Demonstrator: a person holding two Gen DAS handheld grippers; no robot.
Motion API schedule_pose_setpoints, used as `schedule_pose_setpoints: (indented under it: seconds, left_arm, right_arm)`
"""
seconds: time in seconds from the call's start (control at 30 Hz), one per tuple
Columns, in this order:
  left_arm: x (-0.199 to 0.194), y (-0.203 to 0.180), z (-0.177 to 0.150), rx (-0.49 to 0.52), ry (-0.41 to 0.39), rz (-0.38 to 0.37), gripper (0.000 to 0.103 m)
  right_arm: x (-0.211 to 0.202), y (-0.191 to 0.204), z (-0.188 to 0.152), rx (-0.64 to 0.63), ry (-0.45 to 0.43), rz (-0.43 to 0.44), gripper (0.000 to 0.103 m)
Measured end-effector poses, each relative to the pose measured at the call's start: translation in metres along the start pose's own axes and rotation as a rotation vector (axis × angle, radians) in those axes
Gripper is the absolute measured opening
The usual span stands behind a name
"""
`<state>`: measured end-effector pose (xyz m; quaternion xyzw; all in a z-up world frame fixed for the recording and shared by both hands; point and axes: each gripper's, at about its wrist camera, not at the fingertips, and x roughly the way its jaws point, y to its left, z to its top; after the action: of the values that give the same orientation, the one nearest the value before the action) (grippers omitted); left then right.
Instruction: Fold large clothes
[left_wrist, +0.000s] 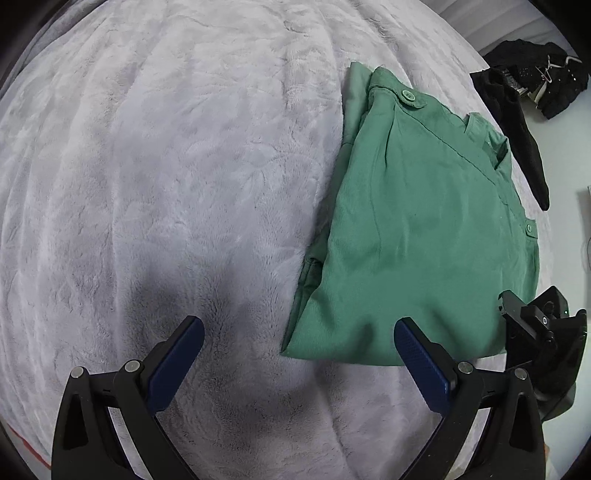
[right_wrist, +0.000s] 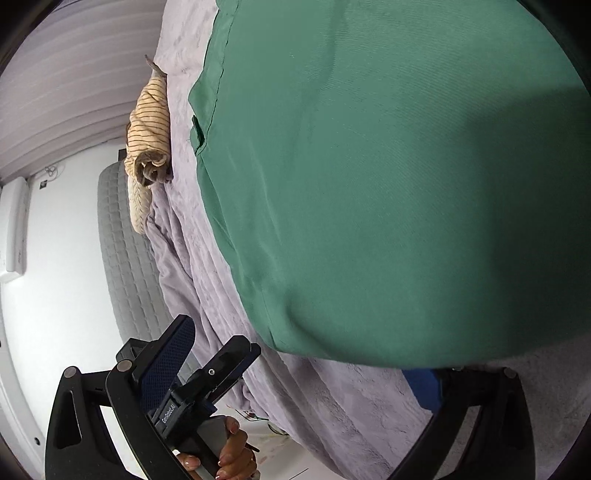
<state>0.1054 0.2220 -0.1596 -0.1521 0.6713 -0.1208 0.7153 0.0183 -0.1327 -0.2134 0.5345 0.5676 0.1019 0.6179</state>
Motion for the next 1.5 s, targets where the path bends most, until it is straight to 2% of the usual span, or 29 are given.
schedule_pose_setpoints:
  seconds: [0.03, 0.07, 0.1, 0.13, 0.17, 0.2, 0.33, 0.5, 0.63, 0.73, 0.8, 0.87, 0.93, 1.0, 1.03, 1.17, 1.23, 1.27, 1.3, 1.33, 1.4, 1.5]
  left_arm:
    - [0.003, -0.001, -0.001, -0.009, 0.010, -0.015, 0.103]
    - [0.006, 0.001, -0.003, -0.017, 0.016, -0.029, 0.103]
    - [0.007, 0.002, 0.000, -0.020, 0.022, -0.044, 0.103]
    - [0.012, -0.002, 0.006, -0.021, 0.025, -0.056, 0.103]
    - [0.015, -0.011, 0.001, -0.023, 0.027, -0.075, 0.103]
    - [0.014, -0.011, 0.001, -0.027, 0.032, -0.100, 0.103]
    - [0.024, -0.026, 0.010, -0.039, 0.070, -0.249, 0.103]
    - [0.047, -0.050, 0.039, -0.039, 0.144, -0.429, 0.103]
    - [0.069, -0.076, 0.056, -0.017, 0.179, -0.396, 0.103]
    - [0.079, -0.091, 0.058, 0.015, 0.169, -0.320, 0.101]
    - [0.083, -0.099, 0.056, 0.045, 0.155, -0.259, 0.085]
    - [0.083, -0.106, 0.054, 0.082, 0.144, -0.211, 0.080]
    - [0.082, -0.109, 0.052, 0.106, 0.135, -0.179, 0.080]
    - [0.081, -0.113, 0.051, 0.114, 0.132, -0.159, 0.080]
    - [0.081, -0.115, 0.050, 0.114, 0.130, -0.151, 0.080]
    - [0.081, -0.120, 0.048, 0.116, 0.121, -0.123, 0.080]
    - [0.081, -0.122, 0.047, 0.117, 0.121, -0.110, 0.080]
    - [0.081, -0.122, 0.047, 0.116, 0.121, -0.105, 0.080]
    - [0.080, -0.121, 0.047, 0.114, 0.121, -0.101, 0.080]
    - [0.081, -0.122, 0.047, 0.112, 0.122, -0.095, 0.081]
    - [0.080, -0.121, 0.046, 0.111, 0.120, -0.083, 0.082]
    - [0.078, -0.120, 0.043, 0.119, 0.112, -0.062, 0.082]
  right_arm:
    - [0.002, -0.001, 0.001, 0.011, 0.001, 0.022, 0.100]
    - [0.002, -0.001, 0.002, 0.020, 0.002, 0.041, 0.091]
    - [0.001, -0.001, 0.002, 0.023, 0.000, 0.042, 0.066]
    - [0.000, -0.001, 0.002, 0.018, 0.002, 0.018, 0.052]
    - [-0.001, -0.001, 0.002, 0.008, 0.004, -0.003, 0.027]
    - [-0.004, 0.000, 0.001, -0.001, 0.003, 0.013, 0.022]
    - [-0.019, 0.013, -0.001, -0.047, -0.014, 0.094, 0.018]
    - [-0.028, 0.028, 0.001, -0.110, 0.002, 0.106, 0.018]
    - [-0.029, 0.029, 0.000, -0.139, 0.016, 0.081, 0.018]
    - [-0.026, 0.022, -0.003, -0.138, 0.038, 0.047, 0.018]
    - [-0.027, 0.015, -0.005, -0.129, 0.053, 0.021, 0.018]
    - [-0.028, 0.010, -0.007, -0.124, 0.071, -0.020, 0.023]
    - [-0.030, 0.008, -0.008, -0.137, 0.104, -0.090, 0.032]
    - [-0.036, 0.011, -0.010, -0.178, 0.129, -0.166, 0.063]
    - [-0.042, 0.013, -0.011, -0.206, 0.130, -0.190, 0.067]
    - [-0.077, 0.031, -0.010, -0.319, 0.076, -0.239, 0.067]
    - [-0.093, 0.041, -0.006, -0.365, 0.011, -0.276, 0.064]
    - [-0.101, 0.045, -0.004, -0.391, -0.024, -0.293, 0.049]
    - [-0.105, 0.049, -0.001, -0.412, -0.052, -0.319, 0.028]
    - [-0.109, 0.051, 0.003, -0.426, -0.080, -0.362, 0.019]
    - [-0.113, 0.053, 0.015, -0.430, -0.120, -0.420, 0.016]
    - [-0.118, 0.041, 0.029, -0.410, -0.128, -0.439, 0.016]
